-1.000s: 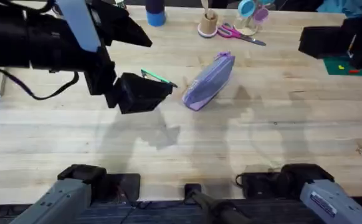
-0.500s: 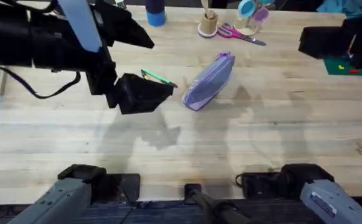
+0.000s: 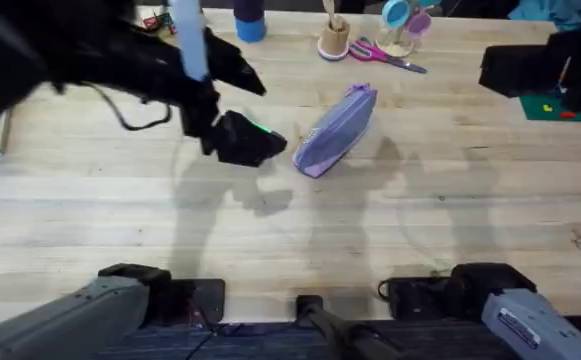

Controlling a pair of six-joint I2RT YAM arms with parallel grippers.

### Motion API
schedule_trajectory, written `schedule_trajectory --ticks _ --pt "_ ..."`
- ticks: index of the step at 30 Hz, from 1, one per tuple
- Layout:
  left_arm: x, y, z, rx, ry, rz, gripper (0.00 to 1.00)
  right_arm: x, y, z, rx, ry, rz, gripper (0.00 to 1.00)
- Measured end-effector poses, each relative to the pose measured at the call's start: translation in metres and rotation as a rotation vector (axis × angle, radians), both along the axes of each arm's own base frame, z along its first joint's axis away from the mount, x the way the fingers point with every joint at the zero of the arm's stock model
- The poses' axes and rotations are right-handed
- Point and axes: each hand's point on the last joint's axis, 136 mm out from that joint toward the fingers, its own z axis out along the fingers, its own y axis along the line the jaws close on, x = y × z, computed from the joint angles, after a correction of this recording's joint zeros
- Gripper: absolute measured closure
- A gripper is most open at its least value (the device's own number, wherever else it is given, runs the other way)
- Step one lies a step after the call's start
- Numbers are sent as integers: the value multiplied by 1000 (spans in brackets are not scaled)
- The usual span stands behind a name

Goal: Unzip the bag, pick up the pens from the table one at a time and place them inside, then zip the bag closed.

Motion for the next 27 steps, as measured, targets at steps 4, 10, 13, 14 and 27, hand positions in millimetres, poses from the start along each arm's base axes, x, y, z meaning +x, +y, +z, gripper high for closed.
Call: schedule_trajectory --ticks 4,10,13,14,27 --pt "1 -19 -25 -4 62 -71 4 0 0 0 -1 0 0 6" --pt "5 -50 -63 5 136 -170 6 0 0 0 -6 0 4 5" --pt "12 -57 -81 10 164 -182 5 0 0 0 -6 0 4 5" --pt "15 -58 -87 11 174 -180 6 0 0 0 -6 0 4 5" --pt "20 -84 -122 56 287 -136 82 0 0 1 -7 -2 4 5"
